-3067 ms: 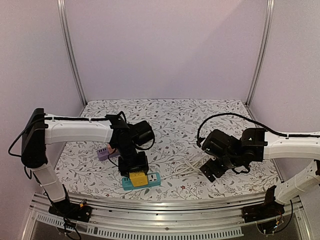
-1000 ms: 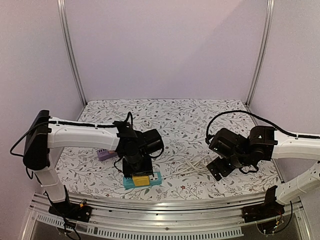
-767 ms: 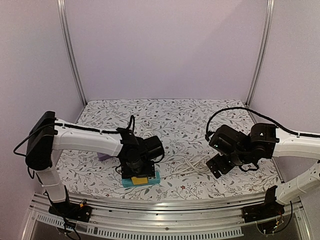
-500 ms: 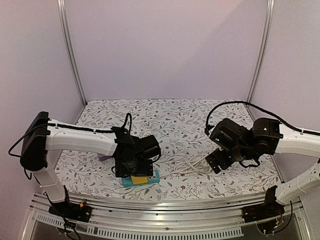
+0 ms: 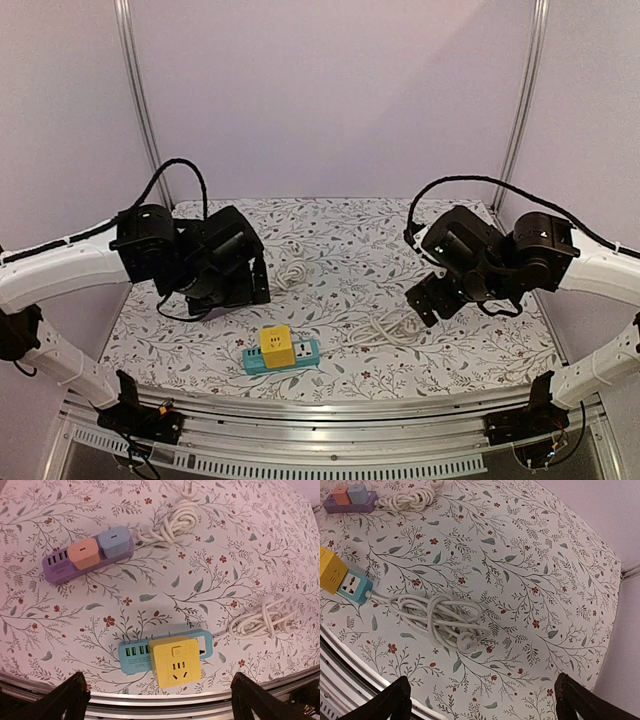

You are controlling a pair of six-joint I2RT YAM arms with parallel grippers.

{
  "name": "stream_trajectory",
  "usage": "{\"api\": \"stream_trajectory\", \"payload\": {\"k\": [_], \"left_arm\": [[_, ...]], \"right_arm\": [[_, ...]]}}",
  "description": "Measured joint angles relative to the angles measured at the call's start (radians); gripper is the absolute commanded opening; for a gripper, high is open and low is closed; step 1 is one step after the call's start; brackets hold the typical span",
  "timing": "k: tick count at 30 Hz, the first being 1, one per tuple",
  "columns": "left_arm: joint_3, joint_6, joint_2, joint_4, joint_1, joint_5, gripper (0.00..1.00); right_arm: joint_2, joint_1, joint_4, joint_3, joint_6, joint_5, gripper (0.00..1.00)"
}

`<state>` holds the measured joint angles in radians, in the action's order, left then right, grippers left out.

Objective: Insert the plug

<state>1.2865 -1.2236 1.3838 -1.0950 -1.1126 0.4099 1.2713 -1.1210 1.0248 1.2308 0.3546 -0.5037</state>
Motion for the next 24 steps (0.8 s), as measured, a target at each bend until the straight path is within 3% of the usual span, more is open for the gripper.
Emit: {"api": "stream_trajectory", "payload": {"k": [6,11,14,19,24], "left_arm": [[0.101,0.075,-0.131,-0.117,0.026,0.104,0.99],[0.215,0.217,-0.232,-0.191,0.159,0.171,1.0],[0.296,0.334,-0.261,-0.216,0.292,0.193,1.0],[0.392,0.517,-0.262,-0.222,0.473,0.214,1.0],[0.341,0.631,-0.33,-0.209,0.509,0.233,1.0]], "right_arm": [[0.006,0.0,0.009,0.121,-0.043,-0.044,0.99],[0.035,0.034,0.061,0.314,-0.042,-0.053,0.99],[0.079,0.175,0.106,0.455,-0.014,0.057,0.99],[0.154,0.518,0.158,0.544,0.051,0.3,0.99],[0.142,0.571,0.169,0.512,0.067,0.33,0.99]]}}
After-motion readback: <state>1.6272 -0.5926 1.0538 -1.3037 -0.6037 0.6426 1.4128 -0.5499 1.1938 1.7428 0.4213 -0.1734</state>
